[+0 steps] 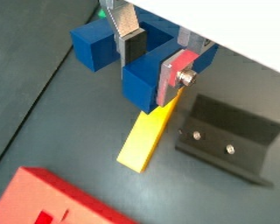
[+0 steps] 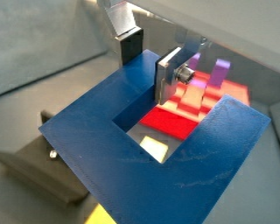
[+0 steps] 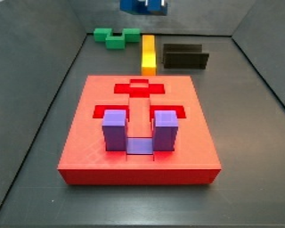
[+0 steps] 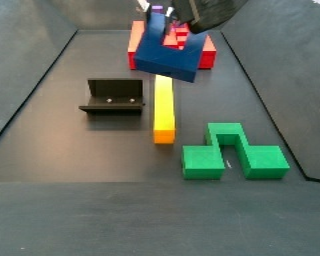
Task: Pick up the blue object. Move up. Place the blue object on the fixture. Regrasp the blue object. Move to above the board. Insert the blue object.
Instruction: Place the blue object on the fixture.
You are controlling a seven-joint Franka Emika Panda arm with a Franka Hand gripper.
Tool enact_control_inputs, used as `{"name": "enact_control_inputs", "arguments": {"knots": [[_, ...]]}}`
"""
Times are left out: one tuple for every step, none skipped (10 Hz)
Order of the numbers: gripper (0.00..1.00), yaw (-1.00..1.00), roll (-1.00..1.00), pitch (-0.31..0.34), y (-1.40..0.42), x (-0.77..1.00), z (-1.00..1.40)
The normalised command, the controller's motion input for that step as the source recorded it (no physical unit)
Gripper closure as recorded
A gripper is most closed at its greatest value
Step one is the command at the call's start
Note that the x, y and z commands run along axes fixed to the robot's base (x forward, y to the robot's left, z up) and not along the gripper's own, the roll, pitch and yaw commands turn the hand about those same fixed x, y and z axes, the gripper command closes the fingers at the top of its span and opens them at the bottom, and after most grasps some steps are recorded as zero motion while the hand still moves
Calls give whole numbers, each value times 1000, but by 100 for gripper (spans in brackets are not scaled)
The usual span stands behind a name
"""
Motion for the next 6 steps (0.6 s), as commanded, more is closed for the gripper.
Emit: {"name": "enact_control_inputs", "arguments": {"knots": [[100, -91, -960, 20, 3, 806, 0], [100, 0, -940, 246, 0, 774, 20], [100, 74, -863, 331, -146, 657, 66], [100, 177, -723, 357, -246, 646, 17], [100, 209, -549, 540, -260, 671, 0], [100, 177, -494, 649, -180, 677, -57]]}}
